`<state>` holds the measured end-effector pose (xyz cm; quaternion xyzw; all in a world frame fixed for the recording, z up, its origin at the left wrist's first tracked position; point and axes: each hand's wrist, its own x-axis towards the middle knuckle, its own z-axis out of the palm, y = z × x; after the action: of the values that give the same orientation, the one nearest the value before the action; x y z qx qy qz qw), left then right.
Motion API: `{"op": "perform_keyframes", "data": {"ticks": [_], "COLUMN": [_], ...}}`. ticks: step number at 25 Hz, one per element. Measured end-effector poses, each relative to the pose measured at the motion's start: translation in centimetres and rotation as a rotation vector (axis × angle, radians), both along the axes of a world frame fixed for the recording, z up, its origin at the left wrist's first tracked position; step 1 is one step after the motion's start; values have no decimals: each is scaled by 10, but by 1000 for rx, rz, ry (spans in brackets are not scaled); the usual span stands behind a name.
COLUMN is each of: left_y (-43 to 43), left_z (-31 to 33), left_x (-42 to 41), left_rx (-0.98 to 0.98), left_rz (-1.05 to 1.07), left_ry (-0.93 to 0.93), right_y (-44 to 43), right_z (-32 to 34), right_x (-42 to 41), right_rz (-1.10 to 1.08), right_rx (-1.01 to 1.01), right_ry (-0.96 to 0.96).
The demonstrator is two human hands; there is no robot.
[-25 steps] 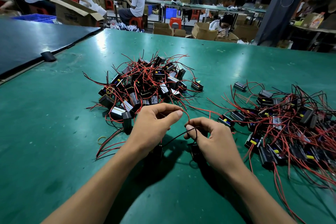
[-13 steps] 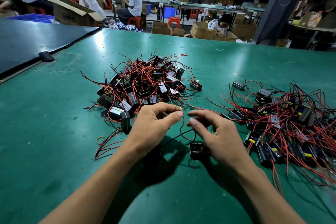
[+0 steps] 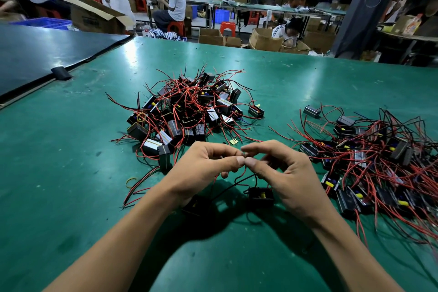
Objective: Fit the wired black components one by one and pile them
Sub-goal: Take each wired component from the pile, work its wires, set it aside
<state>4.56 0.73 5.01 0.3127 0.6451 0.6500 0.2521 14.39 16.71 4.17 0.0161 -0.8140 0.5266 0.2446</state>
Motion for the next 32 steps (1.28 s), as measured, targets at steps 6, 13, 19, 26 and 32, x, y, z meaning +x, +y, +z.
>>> {"op": "perform_keyframes", "data": {"ticks": [6,13,19,26,32], "left_y": [-1,-1,1,6,5], "left_z": [-2,-4,-5,-9,-10], "left_x": [-1,-2,0,10,9], "left_rx": [-21,-28,-86,-184,-262], "left_rz": [-44,-81,57,271,342], "left_ry": [5,12,98,713,1179], "right_y": [6,4,2,3,2], "right_z": [-1,-2,-1,-2,-1], "right_x": [1,0,-1,-3,-3], "right_rz": [75,-2,-112,-81,-115], "right_rx": [-122,-118,95,-154,-135], "right_ry": [-103,-95,-80,-299,-351]}}
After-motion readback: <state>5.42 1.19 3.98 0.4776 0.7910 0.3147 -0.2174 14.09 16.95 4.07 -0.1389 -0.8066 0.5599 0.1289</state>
